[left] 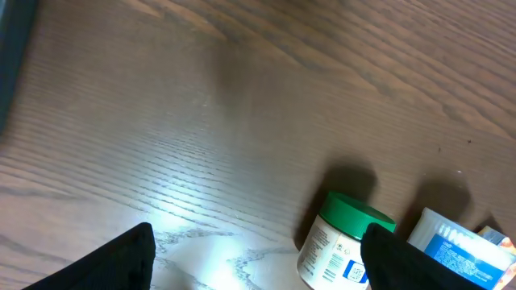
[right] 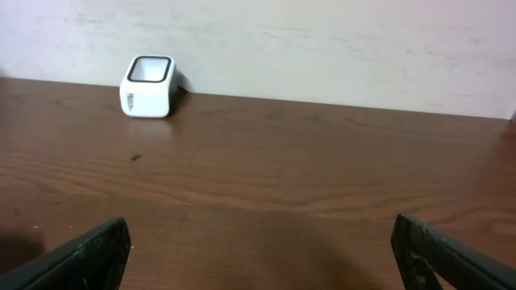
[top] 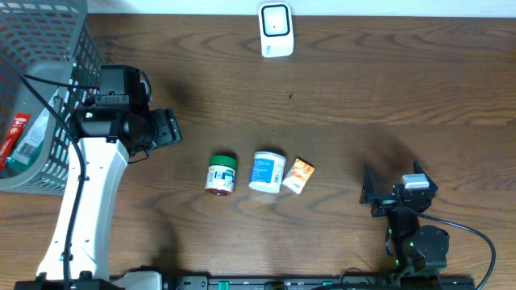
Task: Scan the item barcode
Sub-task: 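Raise the left gripper and move it back over the basket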
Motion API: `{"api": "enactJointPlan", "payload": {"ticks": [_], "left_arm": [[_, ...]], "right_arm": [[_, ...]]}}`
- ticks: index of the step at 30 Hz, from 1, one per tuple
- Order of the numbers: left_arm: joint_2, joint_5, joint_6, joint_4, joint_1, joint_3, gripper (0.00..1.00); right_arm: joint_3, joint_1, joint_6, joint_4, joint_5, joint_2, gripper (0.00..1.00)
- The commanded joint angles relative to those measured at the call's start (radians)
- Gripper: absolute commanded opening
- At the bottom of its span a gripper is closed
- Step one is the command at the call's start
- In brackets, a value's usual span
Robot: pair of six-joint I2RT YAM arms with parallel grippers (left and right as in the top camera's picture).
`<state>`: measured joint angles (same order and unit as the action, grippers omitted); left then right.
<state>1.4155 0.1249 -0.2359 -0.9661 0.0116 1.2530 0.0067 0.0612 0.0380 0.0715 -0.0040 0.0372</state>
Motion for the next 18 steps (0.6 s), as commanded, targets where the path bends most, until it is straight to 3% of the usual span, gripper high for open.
{"api": "enactJointPlan", "payload": {"ticks": [1,18], "left_arm": [[-0.013,-0.006,-0.006,-0.001,0.004,0.021,0.79],[-0.013,-0.005,-0.006,0.027,0.004,0.021,0.79]], "right_arm": [[-0.001,-0.008,0.004,0.006,-0.001,-0.004,0.99],[-0.001,-0.008,0.004,0.006,-0.001,-0.004,0.99]]}}
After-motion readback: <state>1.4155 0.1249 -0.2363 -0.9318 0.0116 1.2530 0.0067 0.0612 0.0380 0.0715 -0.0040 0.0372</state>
